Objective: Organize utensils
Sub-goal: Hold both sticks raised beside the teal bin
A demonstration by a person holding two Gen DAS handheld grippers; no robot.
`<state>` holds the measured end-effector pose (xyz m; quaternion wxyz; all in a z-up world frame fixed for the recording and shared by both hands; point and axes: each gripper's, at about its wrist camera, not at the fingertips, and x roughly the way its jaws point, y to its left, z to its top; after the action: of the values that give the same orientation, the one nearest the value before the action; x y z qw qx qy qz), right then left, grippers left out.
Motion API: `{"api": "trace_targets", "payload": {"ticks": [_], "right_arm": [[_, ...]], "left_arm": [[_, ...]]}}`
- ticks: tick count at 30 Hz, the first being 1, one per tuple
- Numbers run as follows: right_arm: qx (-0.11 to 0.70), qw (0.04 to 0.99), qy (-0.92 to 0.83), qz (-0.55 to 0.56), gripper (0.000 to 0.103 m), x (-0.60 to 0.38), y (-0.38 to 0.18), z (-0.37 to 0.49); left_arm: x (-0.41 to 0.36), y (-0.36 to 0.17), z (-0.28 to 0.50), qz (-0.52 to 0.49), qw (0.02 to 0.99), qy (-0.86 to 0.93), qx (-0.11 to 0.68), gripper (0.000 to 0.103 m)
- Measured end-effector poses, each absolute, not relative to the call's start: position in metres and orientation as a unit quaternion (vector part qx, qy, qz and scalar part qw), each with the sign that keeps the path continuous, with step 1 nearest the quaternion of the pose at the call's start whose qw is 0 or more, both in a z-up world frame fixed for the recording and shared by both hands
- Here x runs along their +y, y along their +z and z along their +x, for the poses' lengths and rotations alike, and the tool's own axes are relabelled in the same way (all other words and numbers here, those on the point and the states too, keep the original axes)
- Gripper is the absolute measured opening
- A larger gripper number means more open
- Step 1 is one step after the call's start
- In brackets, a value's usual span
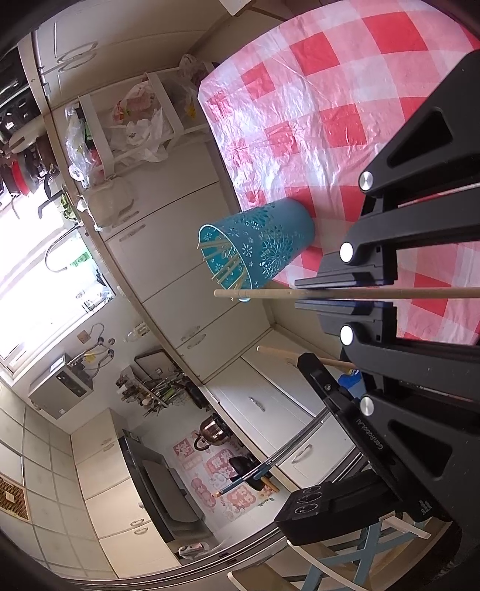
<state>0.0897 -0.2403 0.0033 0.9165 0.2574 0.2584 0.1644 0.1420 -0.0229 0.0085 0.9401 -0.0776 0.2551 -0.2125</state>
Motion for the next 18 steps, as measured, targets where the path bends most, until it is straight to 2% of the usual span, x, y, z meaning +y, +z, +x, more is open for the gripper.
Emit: {"api": "trace_targets", "payload": {"ticks": [18], "right_arm": [[0.225, 0.93, 0.16, 0.243, 0.006, -0.239, 0.025, 0.076]], "left_arm": [[-0.024, 0.017, 0.131, -0.081, 0.943, -0.214, 0.24, 0.005]]}}
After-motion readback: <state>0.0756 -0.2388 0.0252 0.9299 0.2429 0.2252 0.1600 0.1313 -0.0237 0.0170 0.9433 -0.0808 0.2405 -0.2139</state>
